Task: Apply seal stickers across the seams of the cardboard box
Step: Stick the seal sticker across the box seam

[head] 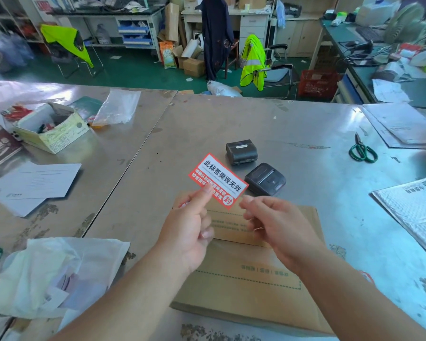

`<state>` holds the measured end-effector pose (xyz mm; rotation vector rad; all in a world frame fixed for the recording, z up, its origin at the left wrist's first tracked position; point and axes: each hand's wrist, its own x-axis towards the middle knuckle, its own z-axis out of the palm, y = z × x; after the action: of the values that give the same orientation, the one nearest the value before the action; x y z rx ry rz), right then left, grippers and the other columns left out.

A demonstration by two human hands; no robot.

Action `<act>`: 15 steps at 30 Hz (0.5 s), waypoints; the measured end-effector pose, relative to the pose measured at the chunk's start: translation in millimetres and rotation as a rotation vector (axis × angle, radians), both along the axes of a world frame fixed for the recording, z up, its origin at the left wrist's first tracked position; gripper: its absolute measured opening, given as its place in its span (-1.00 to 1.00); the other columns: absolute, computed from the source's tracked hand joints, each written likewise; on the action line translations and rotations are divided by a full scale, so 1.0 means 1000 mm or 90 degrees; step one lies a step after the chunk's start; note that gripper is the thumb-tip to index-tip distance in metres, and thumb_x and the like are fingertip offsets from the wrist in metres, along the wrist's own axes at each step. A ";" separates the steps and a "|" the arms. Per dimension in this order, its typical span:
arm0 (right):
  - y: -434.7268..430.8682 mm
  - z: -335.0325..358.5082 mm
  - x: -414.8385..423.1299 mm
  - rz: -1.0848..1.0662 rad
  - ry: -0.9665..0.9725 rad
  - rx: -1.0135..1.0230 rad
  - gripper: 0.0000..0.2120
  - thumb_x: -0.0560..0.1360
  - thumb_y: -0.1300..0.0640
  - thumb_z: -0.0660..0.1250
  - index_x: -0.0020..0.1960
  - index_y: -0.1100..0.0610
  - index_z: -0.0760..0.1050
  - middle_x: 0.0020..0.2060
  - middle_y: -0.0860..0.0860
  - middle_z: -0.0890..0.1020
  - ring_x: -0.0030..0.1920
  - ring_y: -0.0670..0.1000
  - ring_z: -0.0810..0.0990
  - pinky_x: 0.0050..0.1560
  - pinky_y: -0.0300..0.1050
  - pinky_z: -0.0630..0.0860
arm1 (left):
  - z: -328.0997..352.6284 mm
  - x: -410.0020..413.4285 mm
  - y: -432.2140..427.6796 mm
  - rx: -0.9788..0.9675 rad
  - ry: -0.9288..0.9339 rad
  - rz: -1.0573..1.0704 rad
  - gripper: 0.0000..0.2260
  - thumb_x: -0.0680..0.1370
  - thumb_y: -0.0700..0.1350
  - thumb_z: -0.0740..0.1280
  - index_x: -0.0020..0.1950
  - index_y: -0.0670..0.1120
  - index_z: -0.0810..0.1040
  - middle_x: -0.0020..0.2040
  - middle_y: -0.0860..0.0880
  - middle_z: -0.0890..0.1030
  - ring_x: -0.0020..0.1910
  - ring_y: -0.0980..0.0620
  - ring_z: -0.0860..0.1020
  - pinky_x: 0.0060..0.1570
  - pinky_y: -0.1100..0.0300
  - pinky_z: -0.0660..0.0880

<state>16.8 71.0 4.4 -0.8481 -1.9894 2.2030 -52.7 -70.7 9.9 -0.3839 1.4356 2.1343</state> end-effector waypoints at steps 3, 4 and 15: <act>-0.013 0.003 0.000 0.019 0.053 0.027 -0.82 0.54 0.03 0.43 -0.13 0.13 0.68 -0.31 -0.05 0.64 -0.27 -0.05 0.54 -0.24 -0.15 0.42 | 0.000 0.002 -0.003 0.018 -0.005 0.002 -0.79 0.48 -0.01 0.44 -0.20 0.05 0.40 -0.54 0.10 0.12 -0.59 0.14 0.09 -0.58 0.29 0.06; -0.015 0.004 -0.001 0.012 0.067 0.027 -0.82 0.55 0.03 0.42 -0.14 0.12 0.69 -0.31 -0.04 0.65 -0.26 -0.04 0.54 -0.24 -0.14 0.42 | 0.001 0.002 -0.004 0.021 -0.004 0.004 -0.79 0.48 -0.01 0.44 -0.20 0.06 0.41 -0.53 0.10 0.12 -0.59 0.14 0.09 -0.58 0.29 0.06; -0.024 0.012 -0.007 -0.049 0.090 0.132 -0.79 0.53 0.10 0.43 -0.24 0.17 0.65 -0.39 -0.02 0.62 -0.40 -0.12 0.48 -0.28 -0.15 0.41 | 0.004 0.012 -0.020 -0.045 0.139 -0.006 -0.89 0.48 -0.02 0.45 -0.09 -0.03 0.63 -0.56 0.14 0.35 -0.57 0.16 0.17 -0.46 0.21 0.08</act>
<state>10.3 47.0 16.9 -0.7097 -2.0353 1.9161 -40.4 -90.9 13.6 -0.1725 1.6330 2.1763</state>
